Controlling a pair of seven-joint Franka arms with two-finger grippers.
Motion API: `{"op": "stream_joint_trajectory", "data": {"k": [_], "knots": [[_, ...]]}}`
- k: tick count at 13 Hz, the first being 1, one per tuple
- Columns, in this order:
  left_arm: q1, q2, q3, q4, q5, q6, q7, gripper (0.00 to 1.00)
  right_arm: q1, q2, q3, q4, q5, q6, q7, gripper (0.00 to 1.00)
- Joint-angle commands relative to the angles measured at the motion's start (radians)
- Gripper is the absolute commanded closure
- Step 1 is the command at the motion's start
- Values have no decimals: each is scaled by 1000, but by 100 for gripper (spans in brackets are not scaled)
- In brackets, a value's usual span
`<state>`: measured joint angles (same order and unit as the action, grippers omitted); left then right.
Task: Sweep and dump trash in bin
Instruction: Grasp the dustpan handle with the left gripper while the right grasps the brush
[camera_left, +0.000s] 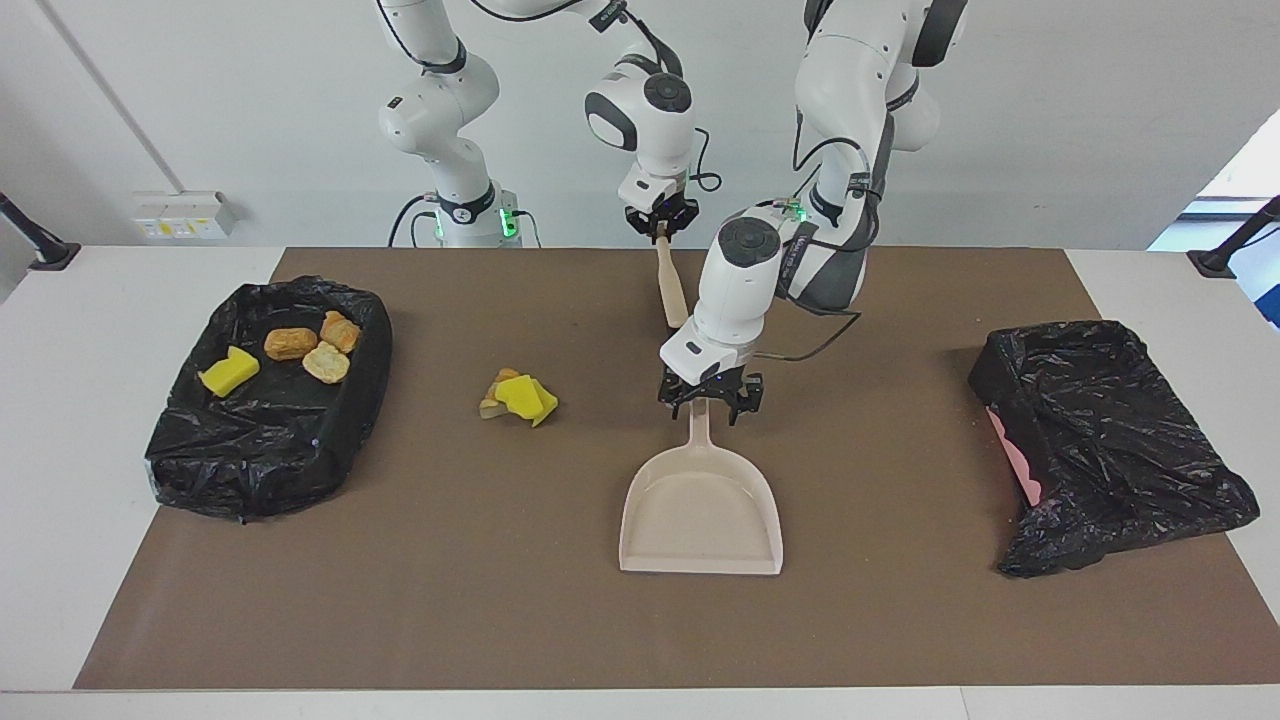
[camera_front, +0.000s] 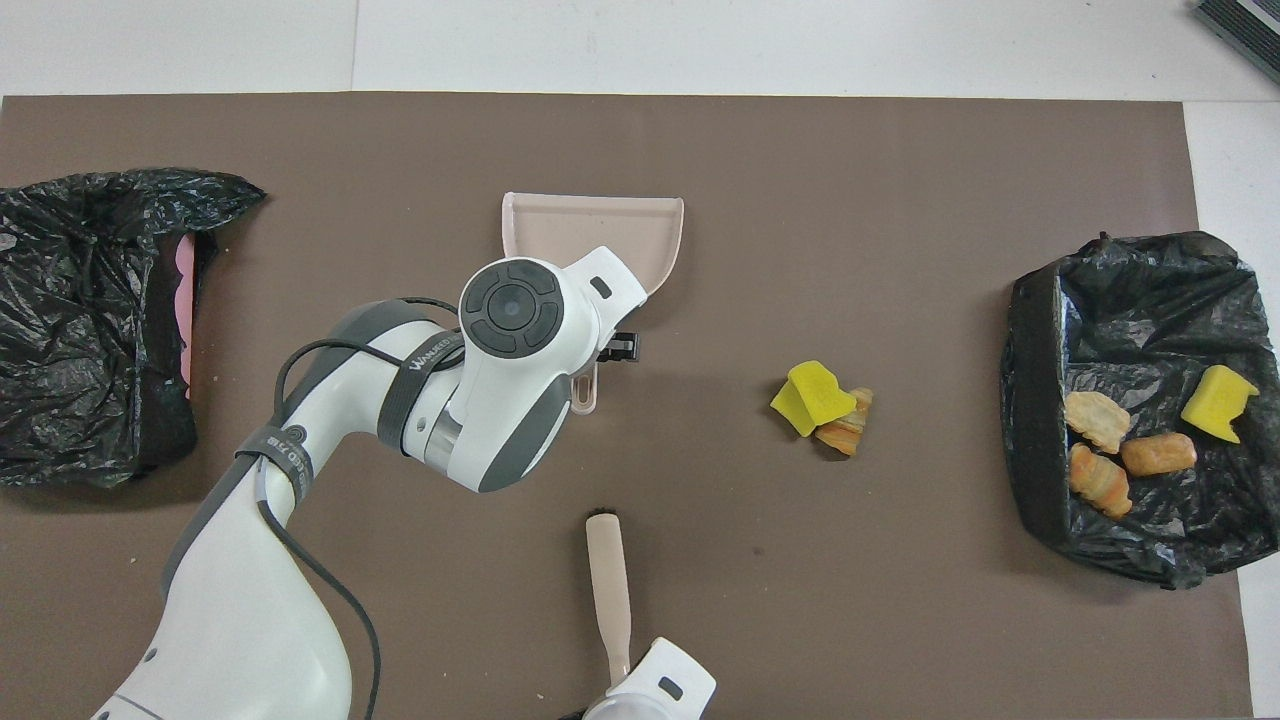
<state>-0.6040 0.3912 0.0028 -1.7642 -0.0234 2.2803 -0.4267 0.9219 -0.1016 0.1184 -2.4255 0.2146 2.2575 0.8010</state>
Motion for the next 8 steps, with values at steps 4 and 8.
{"op": "stream_joint_trajectory", "data": {"k": [4,8], "knots": [[-16,-38,17,-47,2,5,-7,70,-86,-62,-8,36,-38,-99,-11,100],[-8,-90,19,-44,16,-48,32,88,-208,-147,-9,37,-80,-186,-89,100]]}}
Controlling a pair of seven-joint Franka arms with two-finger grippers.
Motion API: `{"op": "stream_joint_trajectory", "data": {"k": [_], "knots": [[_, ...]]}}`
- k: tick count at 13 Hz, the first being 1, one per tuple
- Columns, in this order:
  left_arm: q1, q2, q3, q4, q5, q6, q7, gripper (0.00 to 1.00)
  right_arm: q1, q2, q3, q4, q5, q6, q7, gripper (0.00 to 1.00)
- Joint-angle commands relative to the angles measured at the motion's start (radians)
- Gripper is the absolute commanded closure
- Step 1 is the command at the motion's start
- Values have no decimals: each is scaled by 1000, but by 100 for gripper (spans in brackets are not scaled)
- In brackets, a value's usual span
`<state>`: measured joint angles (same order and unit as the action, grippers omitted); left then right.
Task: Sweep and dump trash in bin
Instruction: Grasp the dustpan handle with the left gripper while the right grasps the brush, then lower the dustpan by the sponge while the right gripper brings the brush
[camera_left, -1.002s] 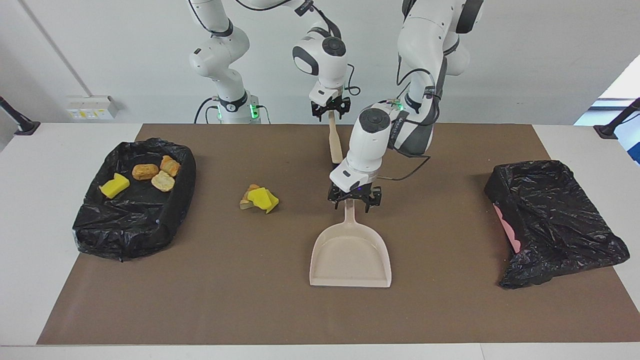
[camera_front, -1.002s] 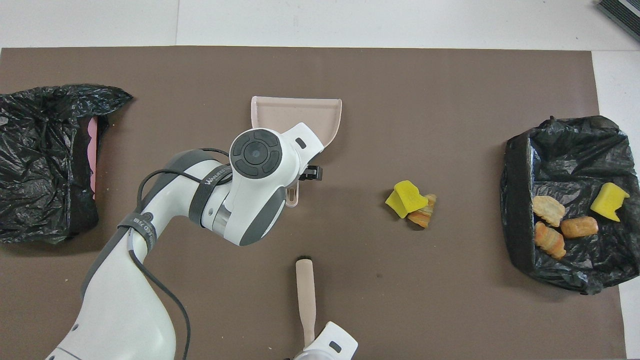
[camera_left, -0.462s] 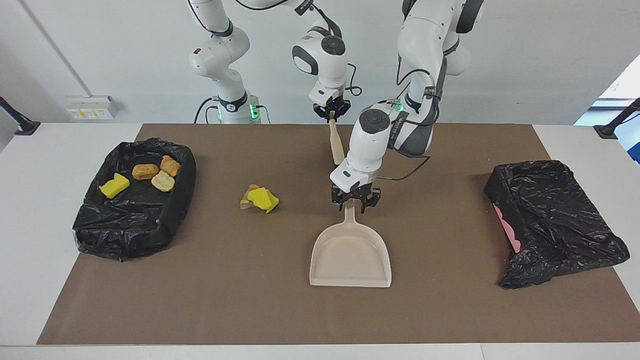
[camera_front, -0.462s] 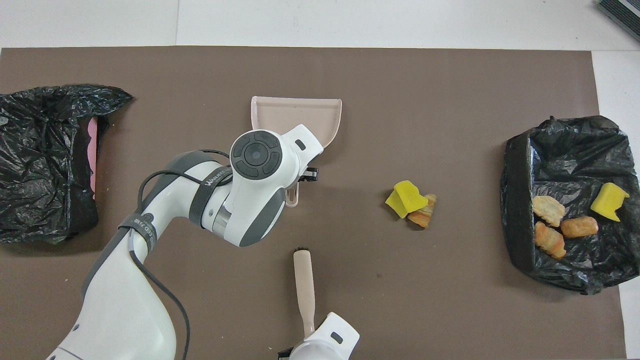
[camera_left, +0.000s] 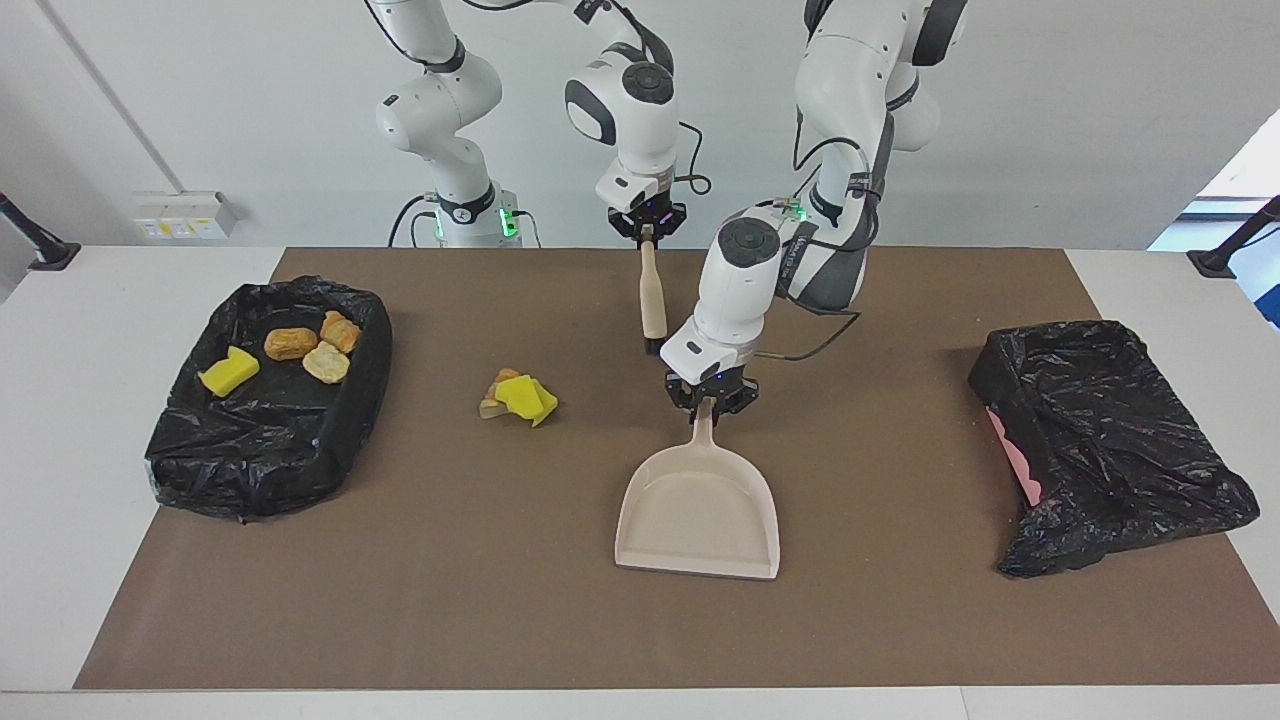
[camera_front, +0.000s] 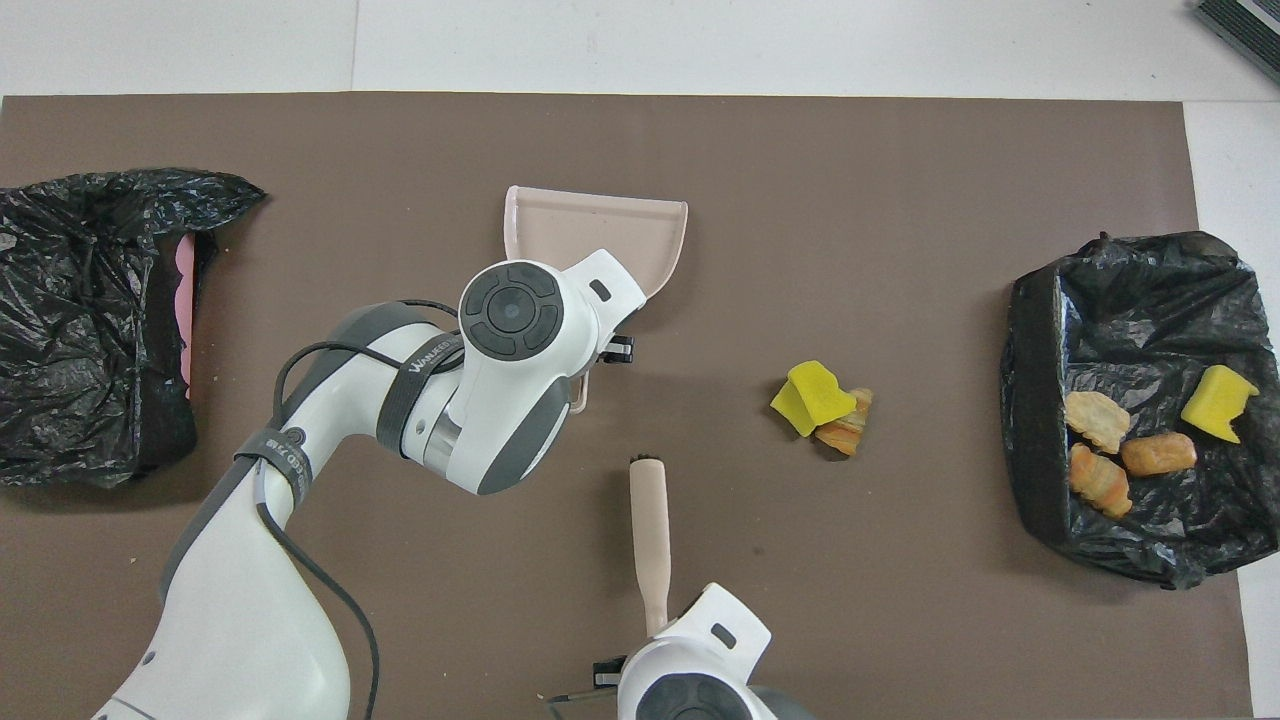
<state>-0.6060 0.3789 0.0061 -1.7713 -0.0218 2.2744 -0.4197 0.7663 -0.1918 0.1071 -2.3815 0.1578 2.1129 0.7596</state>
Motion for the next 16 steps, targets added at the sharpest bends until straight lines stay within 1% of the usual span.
{"op": "stream_joint_trajectory", "data": {"k": [1,3,4,5,6,8,9,10,12,13,14,15,16], "knots": [[-2,-107,17,-36,14,-97,97,94,-83,-70,3,-7,-49,-62,-61,100],[3,-152,25,-34,14,-183,252,95,-163,-84,3,-7,-105,-100,-103,100],[6,-167,28,-34,16,-222,316,95,-221,-83,3,-4,-121,-103,-139,100],[8,-179,28,-34,54,-248,381,95,-270,-75,5,4,-136,-106,-167,100],[8,-184,28,-37,96,-254,454,99,-319,-60,8,14,-171,-113,-187,100],[34,-186,25,-46,100,-262,632,100,-430,-26,9,47,-228,-177,-303,100],[35,-187,25,-50,100,-274,732,100,-470,-20,9,48,-248,-189,-339,100],[46,-196,25,-60,100,-295,843,100,-516,-17,9,45,-305,-189,-376,100],[51,-228,25,-120,100,-288,999,100,-599,-6,10,39,-388,-177,-481,100],[51,-235,25,-135,100,-285,1050,100,-625,12,9,42,-411,-169,-509,100],[46,-233,25,-148,103,-294,1091,100,-639,47,11,41,-437,-156,-514,100],[34,-238,25,-178,109,-283,1102,100,-645,69,11,39,-437,-154,-514,100],[28,-242,23,-192,111,-274,1105,100,-644,72,13,36,-437,-157,-519,100]]}}
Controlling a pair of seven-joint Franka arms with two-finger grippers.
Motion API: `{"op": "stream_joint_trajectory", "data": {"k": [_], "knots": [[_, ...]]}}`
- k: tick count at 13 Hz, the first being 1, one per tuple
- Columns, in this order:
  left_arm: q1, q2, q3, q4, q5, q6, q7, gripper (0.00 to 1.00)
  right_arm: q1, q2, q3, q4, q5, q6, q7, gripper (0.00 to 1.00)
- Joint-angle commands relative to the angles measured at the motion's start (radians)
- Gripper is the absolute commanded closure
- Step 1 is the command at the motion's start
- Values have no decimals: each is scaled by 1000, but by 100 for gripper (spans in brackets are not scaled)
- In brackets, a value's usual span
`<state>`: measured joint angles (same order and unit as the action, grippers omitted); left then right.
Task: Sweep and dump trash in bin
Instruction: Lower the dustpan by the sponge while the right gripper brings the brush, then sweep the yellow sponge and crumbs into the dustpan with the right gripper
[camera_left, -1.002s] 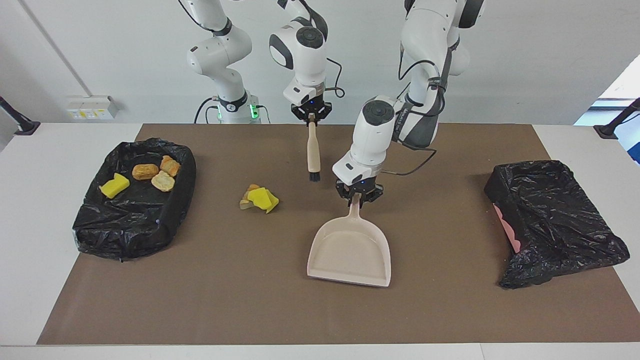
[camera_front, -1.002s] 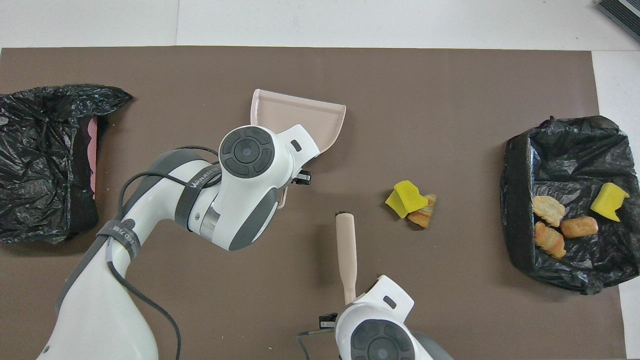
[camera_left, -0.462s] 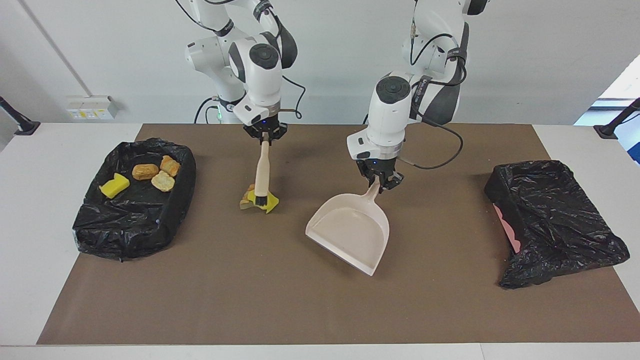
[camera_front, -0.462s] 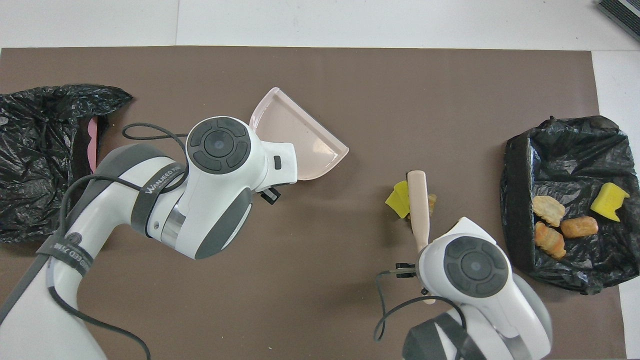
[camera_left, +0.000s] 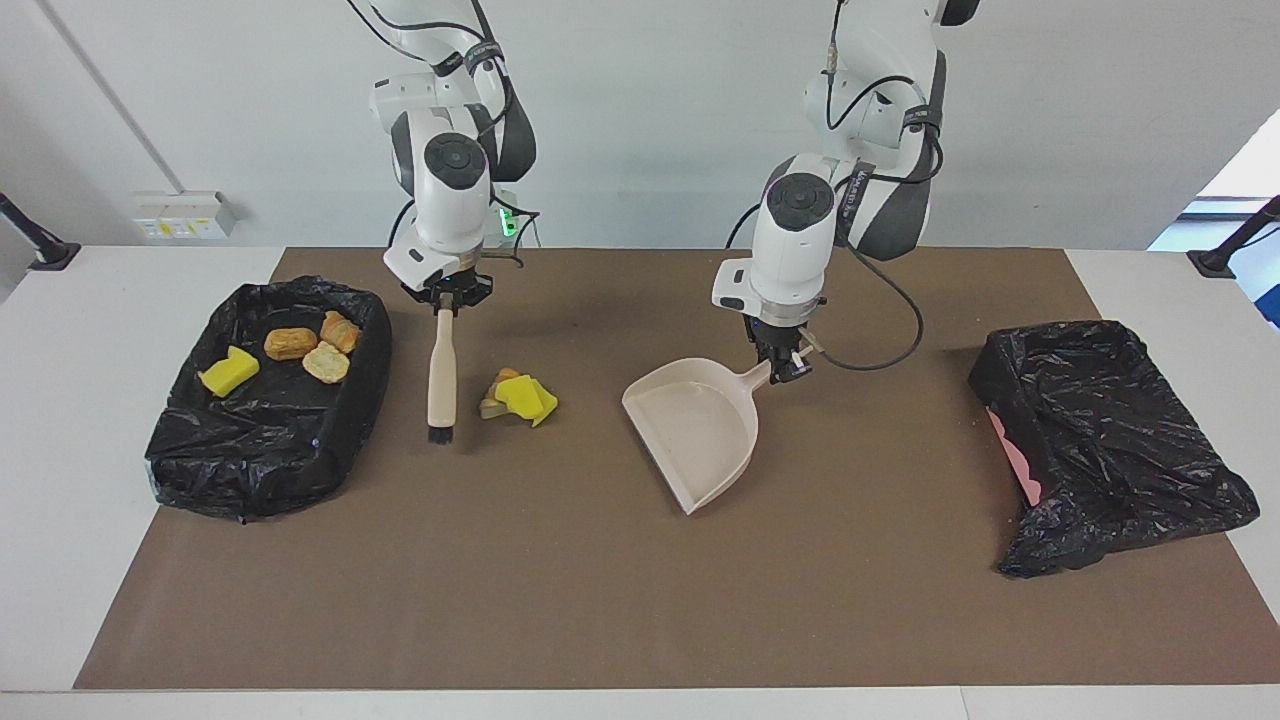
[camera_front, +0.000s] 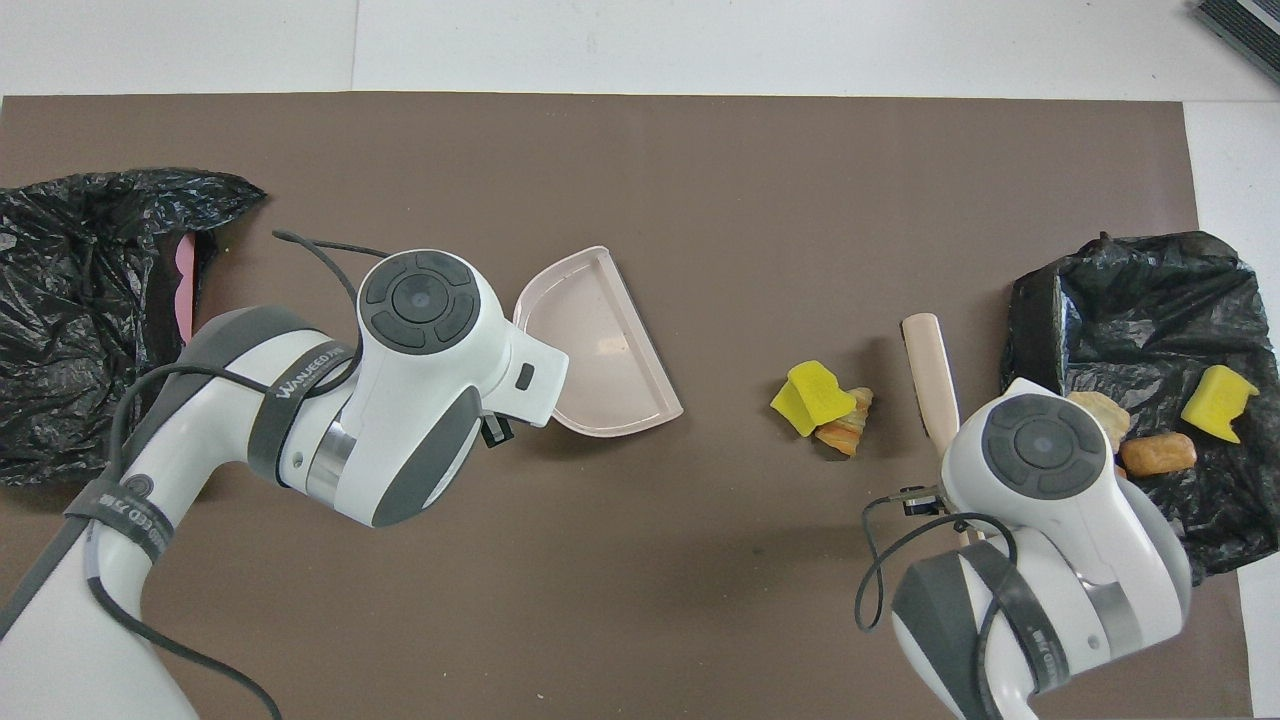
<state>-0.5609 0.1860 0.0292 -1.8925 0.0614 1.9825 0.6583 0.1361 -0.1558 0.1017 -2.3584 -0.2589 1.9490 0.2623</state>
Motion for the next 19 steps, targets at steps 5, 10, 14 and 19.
{"op": "stream_joint_trajectory", "data": {"k": [5,10,14,19], "knots": [[-94,-66,0,-143,54,85,43,100,31,58,20,8,99,16,-17,100],[-94,-69,0,-158,54,108,55,100,121,84,20,16,271,79,34,100],[-94,-74,0,-191,55,147,55,100,195,124,21,19,430,217,44,100],[-82,-76,2,-204,55,160,84,100,304,189,21,161,699,269,46,100]]}}
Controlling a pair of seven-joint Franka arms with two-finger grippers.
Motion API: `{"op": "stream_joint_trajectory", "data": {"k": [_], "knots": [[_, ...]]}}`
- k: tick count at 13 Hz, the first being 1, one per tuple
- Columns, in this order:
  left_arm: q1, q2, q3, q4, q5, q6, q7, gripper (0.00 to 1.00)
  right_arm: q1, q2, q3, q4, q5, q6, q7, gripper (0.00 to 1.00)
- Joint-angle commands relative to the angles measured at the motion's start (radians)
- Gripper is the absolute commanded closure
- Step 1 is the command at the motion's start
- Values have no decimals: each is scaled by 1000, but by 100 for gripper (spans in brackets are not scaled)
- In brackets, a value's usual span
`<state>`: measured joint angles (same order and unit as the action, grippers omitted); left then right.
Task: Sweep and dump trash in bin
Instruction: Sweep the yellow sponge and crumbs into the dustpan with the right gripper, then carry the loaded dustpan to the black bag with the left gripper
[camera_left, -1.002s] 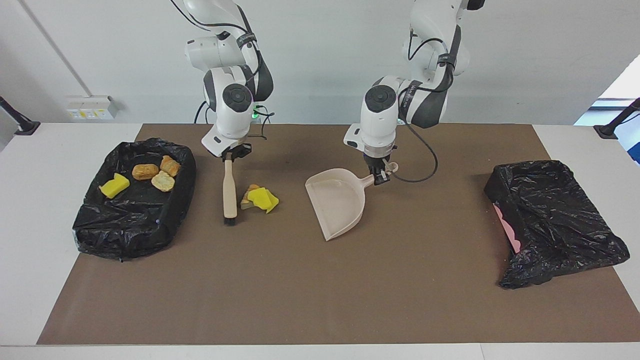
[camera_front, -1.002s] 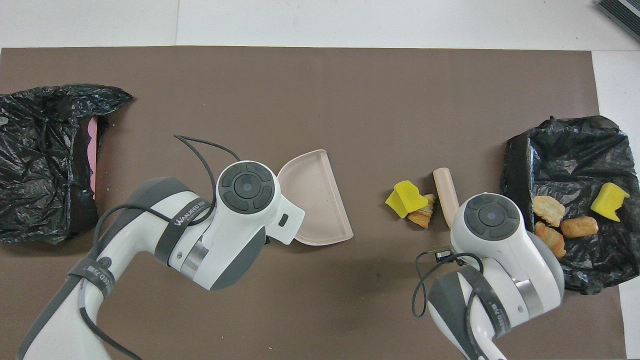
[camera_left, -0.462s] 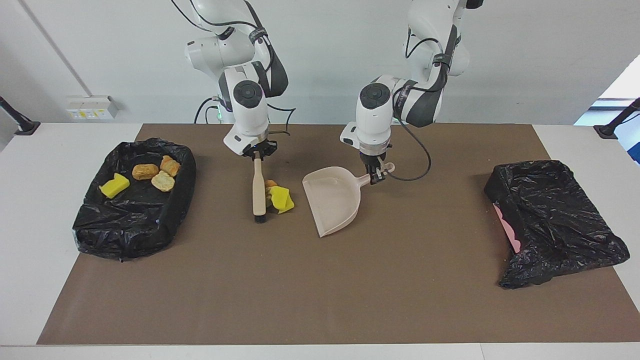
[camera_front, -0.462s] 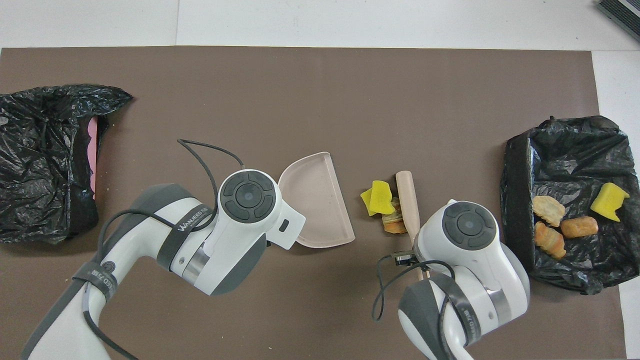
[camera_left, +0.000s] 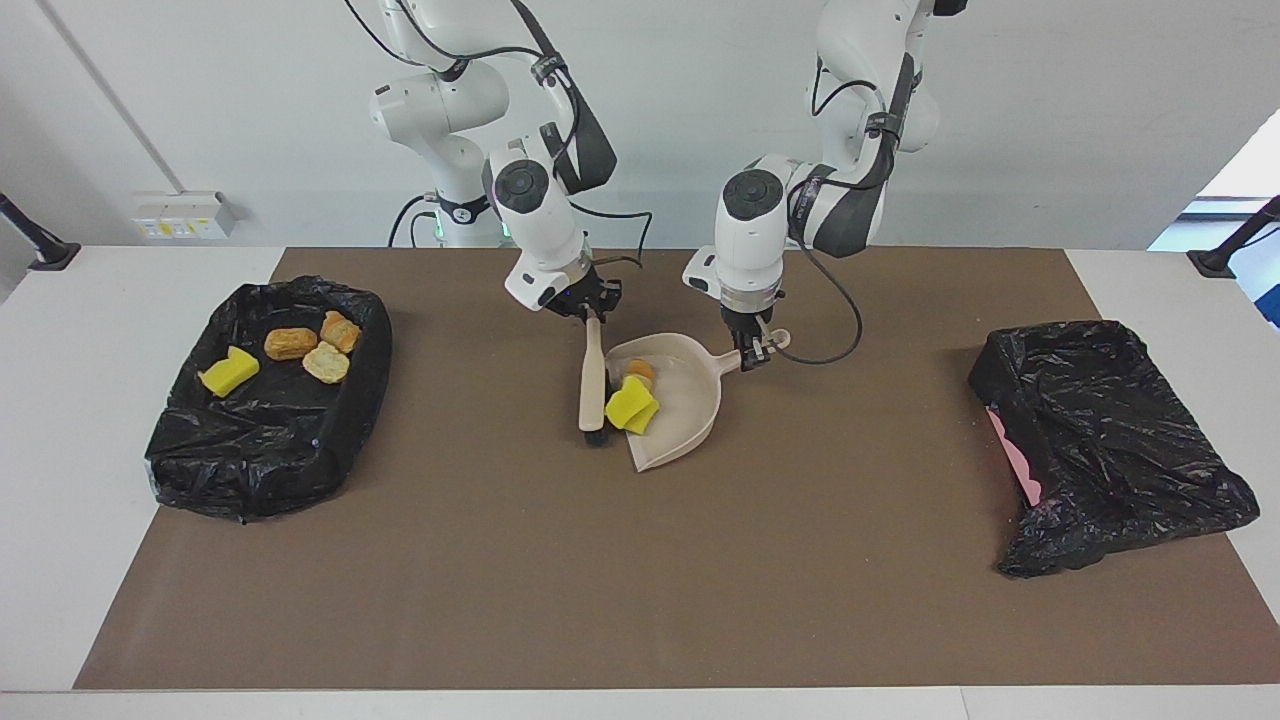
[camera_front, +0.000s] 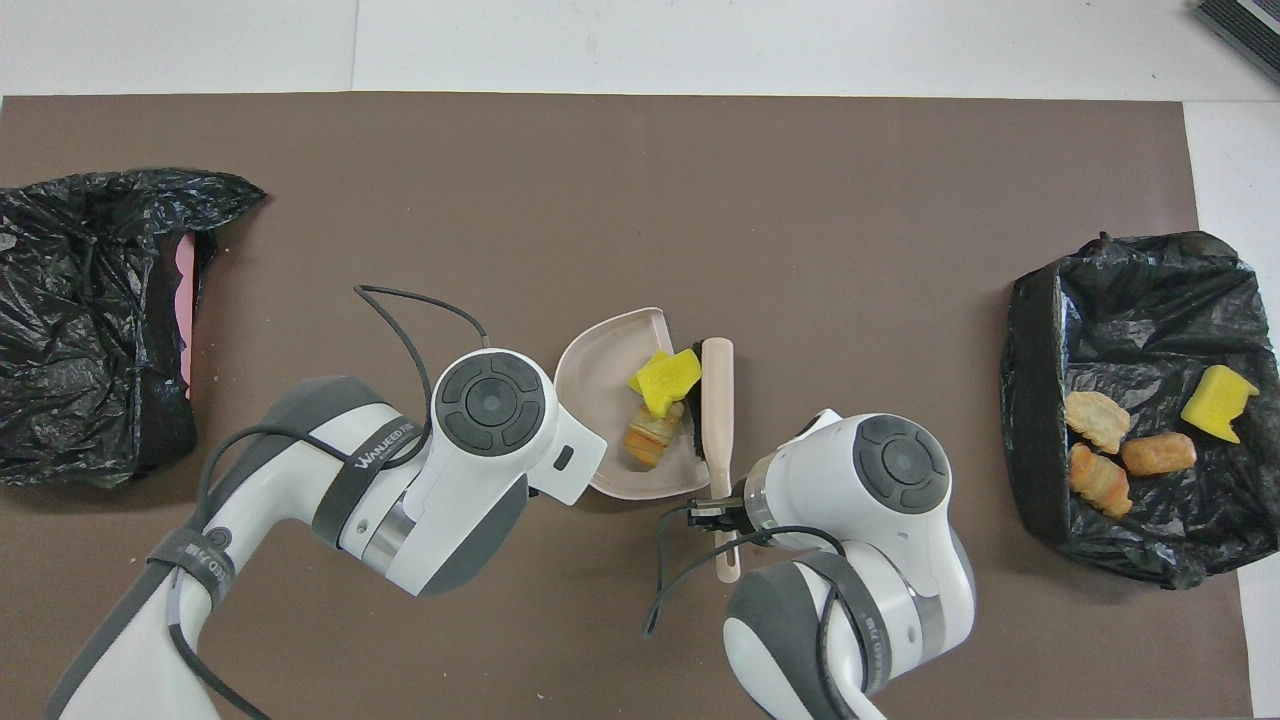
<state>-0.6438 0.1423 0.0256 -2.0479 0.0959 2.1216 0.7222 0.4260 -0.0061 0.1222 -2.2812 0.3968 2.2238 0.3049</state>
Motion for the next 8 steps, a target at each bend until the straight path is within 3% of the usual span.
{"op": "stream_joint_trajectory", "data": {"k": [1,4,8], "knots": [[3,-32,5,-49,21,21,20,100,13,31,1,106,54,-19,0,100],[30,-29,5,-48,19,21,74,100,-1,-44,-13,158,48,-178,22,100],[98,-13,5,-23,18,24,184,100,-27,-158,-12,149,-110,-344,152,100]]}}
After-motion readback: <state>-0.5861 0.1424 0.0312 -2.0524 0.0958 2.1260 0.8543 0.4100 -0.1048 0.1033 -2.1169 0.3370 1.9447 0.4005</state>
